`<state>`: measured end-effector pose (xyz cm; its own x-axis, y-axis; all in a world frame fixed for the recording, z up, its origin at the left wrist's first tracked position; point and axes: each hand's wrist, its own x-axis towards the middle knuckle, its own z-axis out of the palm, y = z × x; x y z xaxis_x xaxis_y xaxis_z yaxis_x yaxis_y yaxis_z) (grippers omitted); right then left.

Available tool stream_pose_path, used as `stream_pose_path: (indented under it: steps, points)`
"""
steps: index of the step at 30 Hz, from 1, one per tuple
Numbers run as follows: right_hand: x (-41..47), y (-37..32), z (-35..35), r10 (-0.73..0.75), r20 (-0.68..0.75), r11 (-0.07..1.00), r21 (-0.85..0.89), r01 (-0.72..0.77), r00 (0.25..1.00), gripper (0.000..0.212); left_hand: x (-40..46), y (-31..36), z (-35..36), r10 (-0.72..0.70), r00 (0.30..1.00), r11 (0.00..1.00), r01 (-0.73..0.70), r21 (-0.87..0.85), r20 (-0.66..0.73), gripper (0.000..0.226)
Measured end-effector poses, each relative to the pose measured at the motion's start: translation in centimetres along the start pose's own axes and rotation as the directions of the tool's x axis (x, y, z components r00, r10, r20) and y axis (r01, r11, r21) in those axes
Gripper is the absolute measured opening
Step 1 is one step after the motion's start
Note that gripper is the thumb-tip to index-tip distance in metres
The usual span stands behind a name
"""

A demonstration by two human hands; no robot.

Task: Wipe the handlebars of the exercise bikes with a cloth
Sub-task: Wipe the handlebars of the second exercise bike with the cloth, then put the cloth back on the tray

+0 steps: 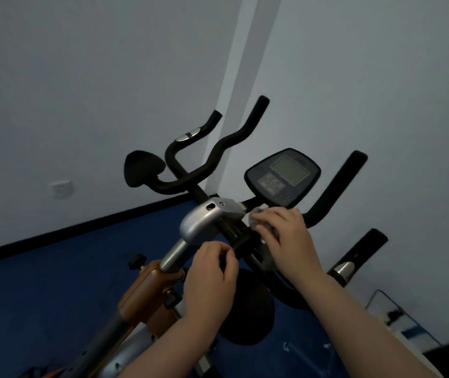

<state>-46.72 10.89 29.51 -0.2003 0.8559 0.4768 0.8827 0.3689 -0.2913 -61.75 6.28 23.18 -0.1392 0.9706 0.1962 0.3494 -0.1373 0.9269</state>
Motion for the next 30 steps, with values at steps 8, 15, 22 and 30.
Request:
stream_pose_path:
  steps: [8, 15, 22, 30]
  points:
    - [-8.3, -1.0, -1.5, 0.349, -0.133, 0.932, 0.151, -0.329, 0.928, 0.027, -0.8, 2.4, -0.5, 0.257, 0.958, 0.961, -0.266, 0.067, 0.128, 0.023]
    - [-13.7, -0.2, -6.3, 0.482, -0.268, 0.876, 0.153, -0.457, 0.834, 0.028, -2.8, 6.9, 3.3, 0.436, 0.839, 0.898, -0.430, -0.093, 0.325, 0.023]
    - [-23.0, 4.4, -13.5, 0.612, -0.367, 0.778, 0.120, -0.617, 0.700, 0.025, -9.2, 9.8, 11.1, 0.496, 0.703, 0.860, -0.478, -0.178, 0.509, 0.022]
    - [-36.5, 10.1, -18.8, 0.738, -0.314, 0.647, 0.076, -0.758, 0.598, 0.026, -18.6, 11.5, 21.7, 0.457, 0.600, 0.862, -0.481, -0.160, 0.657, 0.023]
